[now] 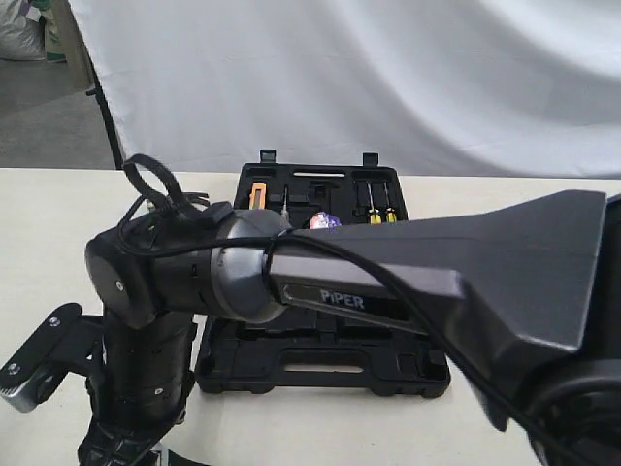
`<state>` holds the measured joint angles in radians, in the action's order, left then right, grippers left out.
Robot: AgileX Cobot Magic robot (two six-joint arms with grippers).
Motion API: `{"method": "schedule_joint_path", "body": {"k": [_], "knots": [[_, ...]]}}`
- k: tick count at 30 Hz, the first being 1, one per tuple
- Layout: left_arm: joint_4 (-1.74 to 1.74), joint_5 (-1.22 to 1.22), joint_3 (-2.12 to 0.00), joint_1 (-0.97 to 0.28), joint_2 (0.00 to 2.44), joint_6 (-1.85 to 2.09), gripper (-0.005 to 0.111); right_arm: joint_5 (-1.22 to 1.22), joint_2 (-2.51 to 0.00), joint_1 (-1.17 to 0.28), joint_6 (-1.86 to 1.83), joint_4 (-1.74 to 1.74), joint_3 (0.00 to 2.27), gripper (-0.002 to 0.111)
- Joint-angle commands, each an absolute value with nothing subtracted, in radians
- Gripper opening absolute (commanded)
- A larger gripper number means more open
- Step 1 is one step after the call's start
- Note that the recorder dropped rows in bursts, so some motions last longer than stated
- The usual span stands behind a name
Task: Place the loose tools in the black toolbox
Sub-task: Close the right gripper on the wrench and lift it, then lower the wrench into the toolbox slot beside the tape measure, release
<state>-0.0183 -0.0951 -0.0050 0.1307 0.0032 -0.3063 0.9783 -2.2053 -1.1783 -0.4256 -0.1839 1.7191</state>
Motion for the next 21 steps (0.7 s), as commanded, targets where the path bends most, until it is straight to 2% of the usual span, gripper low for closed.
{"method": "schedule_joint_path", "body": {"k": [1, 6, 14, 21], "knots": [[-0.023, -0.088, -0.008, 0.156, 0.000, -0.311, 0.001, 1.016, -2.156, -1.176, -0.374, -0.099, 1.719, 0.000], [-0.023, -0.088, -0.008, 0.156, 0.000, -0.311, 0.001, 1.042, -2.119, -1.146, -0.320, -0.006, 1.719, 0.000], [-0.023, -0.088, -0.008, 0.156, 0.000, -0.311, 0.001, 1.046, -2.099, -0.993, -0.313, 0.000, 1.719, 0.000], [-0.023, -0.088, -0.008, 0.156, 0.000, -0.311, 0.001, 0.950, -2.101, -0.889, -0.366, 0.007, 1.719, 0.000]]}}
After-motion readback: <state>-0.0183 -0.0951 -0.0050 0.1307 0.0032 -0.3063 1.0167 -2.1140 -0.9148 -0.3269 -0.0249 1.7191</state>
